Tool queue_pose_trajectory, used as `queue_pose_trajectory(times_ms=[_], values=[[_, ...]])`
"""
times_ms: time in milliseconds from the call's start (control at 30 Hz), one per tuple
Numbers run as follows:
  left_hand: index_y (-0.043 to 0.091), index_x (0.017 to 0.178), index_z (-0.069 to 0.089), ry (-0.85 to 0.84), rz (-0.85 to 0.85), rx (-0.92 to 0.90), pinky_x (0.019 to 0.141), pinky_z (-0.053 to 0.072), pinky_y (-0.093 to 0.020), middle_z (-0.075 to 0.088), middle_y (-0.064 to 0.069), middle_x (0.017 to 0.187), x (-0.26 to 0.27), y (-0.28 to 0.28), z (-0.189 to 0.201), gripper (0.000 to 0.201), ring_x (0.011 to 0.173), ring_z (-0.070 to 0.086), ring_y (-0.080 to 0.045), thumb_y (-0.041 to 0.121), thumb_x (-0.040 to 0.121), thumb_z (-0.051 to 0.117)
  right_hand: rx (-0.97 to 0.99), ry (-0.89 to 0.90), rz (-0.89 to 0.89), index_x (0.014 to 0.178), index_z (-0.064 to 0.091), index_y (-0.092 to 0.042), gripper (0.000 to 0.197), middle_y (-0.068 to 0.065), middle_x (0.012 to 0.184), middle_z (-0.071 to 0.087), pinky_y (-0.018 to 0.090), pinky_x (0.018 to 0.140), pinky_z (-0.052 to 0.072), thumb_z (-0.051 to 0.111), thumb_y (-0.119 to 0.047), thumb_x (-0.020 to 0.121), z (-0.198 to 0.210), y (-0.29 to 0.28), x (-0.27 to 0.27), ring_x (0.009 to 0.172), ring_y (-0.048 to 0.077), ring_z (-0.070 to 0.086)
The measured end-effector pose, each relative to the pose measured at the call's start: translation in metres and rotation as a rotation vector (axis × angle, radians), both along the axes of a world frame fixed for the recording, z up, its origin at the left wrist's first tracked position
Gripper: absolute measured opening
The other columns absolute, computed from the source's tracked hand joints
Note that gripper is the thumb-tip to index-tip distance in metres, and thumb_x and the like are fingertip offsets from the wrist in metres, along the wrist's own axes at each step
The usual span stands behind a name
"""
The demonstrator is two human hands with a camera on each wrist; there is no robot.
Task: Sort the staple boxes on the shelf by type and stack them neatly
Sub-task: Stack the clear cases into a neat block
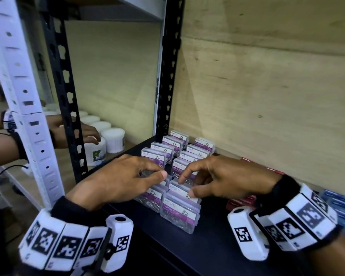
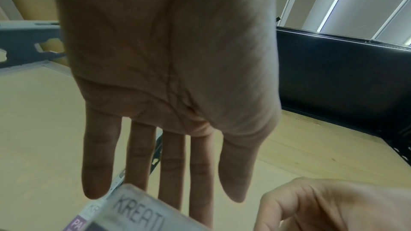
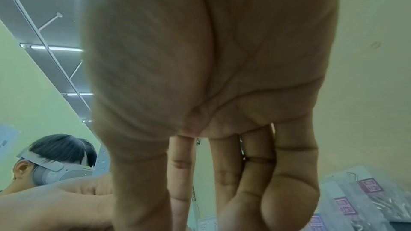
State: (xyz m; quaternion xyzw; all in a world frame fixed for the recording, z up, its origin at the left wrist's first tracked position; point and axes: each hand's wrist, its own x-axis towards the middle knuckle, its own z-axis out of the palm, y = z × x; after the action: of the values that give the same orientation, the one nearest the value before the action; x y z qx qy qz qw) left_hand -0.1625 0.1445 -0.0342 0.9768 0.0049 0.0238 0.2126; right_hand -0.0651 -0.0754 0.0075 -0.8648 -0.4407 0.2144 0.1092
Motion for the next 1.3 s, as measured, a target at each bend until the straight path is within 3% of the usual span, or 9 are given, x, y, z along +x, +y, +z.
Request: queue_pose_trajectory(times_ms=[167,400,600,667,767,867,933,1067,1300], values=[[0.05,0.123,0.06,0.015,0.008,0.0,0.101,0.043,-0.025,0.056,0.026,0.133,-0.003,-0.002,0.002,0.059,0.115,0.053,0.004,0.081,0.08,0.033,-0.006,0.006,0.008,0.12,0.056,-0.052,0.031,-0.022,0.097,0.072,0.032,0.09,0.055,0.066,-0.047,0.091,0.0,-0.004,-0.001,0.091,-0.001,0.067],[0.049,0.121,0.061,0.019,-0.014,-0.012,0.102,0.045,-0.03,0.057,0.028,0.129,-0.007,-0.007,0.004,0.06,0.11,0.054,0.007,0.081,0.079,0.033,-0.028,0.022,0.02,0.119,0.056,-0.053,0.03,-0.021,0.098,0.072,0.036,0.092,0.055,0.066,-0.046,0.091,0.0,-0.006,-0.004,0.092,-0.001,0.067],[0.048,0.114,0.065,0.02,-0.026,-0.08,0.095,0.05,-0.029,0.063,0.028,0.112,-0.006,-0.006,0.009,0.053,0.098,0.059,0.009,0.079,0.08,0.039,0.0,-0.009,-0.003,0.118,0.06,-0.05,0.025,-0.022,0.101,0.071,0.032,0.092,0.053,0.062,-0.048,0.093,0.008,-0.007,-0.006,0.094,-0.003,0.065],[0.049,0.114,0.065,0.02,0.002,-0.132,0.098,0.049,-0.029,0.064,0.028,0.112,-0.004,-0.003,0.014,0.053,0.101,0.059,0.009,0.08,0.077,0.041,0.053,-0.053,-0.043,0.117,0.061,-0.048,0.025,-0.02,0.101,0.071,0.032,0.092,0.053,0.061,-0.051,0.092,0.011,-0.005,-0.003,0.094,-0.002,0.065],[0.049,0.117,0.063,-0.023,0.052,-0.152,0.101,0.045,-0.031,0.062,0.028,0.117,0.002,0.003,0.023,0.054,0.106,0.056,0.007,0.079,0.077,0.042,0.115,-0.172,-0.106,0.118,0.063,-0.041,0.027,-0.022,0.096,0.066,0.021,0.08,0.048,0.063,-0.048,0.092,0.016,0.003,0.006,0.087,-0.003,0.061],[0.044,0.119,0.064,-0.093,0.105,-0.087,0.083,0.04,-0.014,0.06,0.025,0.118,0.015,0.007,0.033,0.044,0.094,0.052,0.012,0.068,0.087,0.045,0.101,-0.256,-0.161,0.119,0.064,-0.037,0.028,-0.017,0.108,0.065,0.022,0.076,0.045,0.066,-0.044,0.091,0.017,0.013,0.017,0.087,0.001,0.06],[0.041,0.123,0.063,-0.073,0.116,-0.045,0.077,0.036,-0.012,0.06,0.023,0.119,0.024,0.01,0.037,0.042,0.091,0.051,0.011,0.063,0.092,0.045,0.047,-0.282,-0.18,0.117,0.063,-0.038,0.028,-0.015,0.112,0.067,0.027,0.08,0.047,0.068,-0.043,0.09,0.015,0.019,0.023,0.09,0.005,0.061],[0.038,0.13,0.06,0.054,0.097,0.045,0.1,0.04,-0.028,0.058,0.013,0.135,0.044,0.02,0.034,0.049,0.114,0.054,-0.008,0.065,0.094,0.039,-0.065,-0.314,-0.19,0.118,0.064,-0.036,0.03,-0.012,0.117,0.064,0.034,0.089,0.051,0.071,-0.04,0.089,0.012,0.027,0.026,0.098,0.012,0.061],[0.036,0.134,0.058,0.14,0.12,0.091,0.105,0.037,-0.03,0.057,0.009,0.138,0.051,0.027,0.027,0.051,0.123,0.052,-0.011,0.063,0.096,0.037,-0.081,-0.322,-0.177,0.116,0.067,-0.033,0.031,-0.006,0.121,0.062,0.036,0.093,0.051,0.074,-0.034,0.087,0.011,0.03,0.028,0.103,0.016,0.061]])
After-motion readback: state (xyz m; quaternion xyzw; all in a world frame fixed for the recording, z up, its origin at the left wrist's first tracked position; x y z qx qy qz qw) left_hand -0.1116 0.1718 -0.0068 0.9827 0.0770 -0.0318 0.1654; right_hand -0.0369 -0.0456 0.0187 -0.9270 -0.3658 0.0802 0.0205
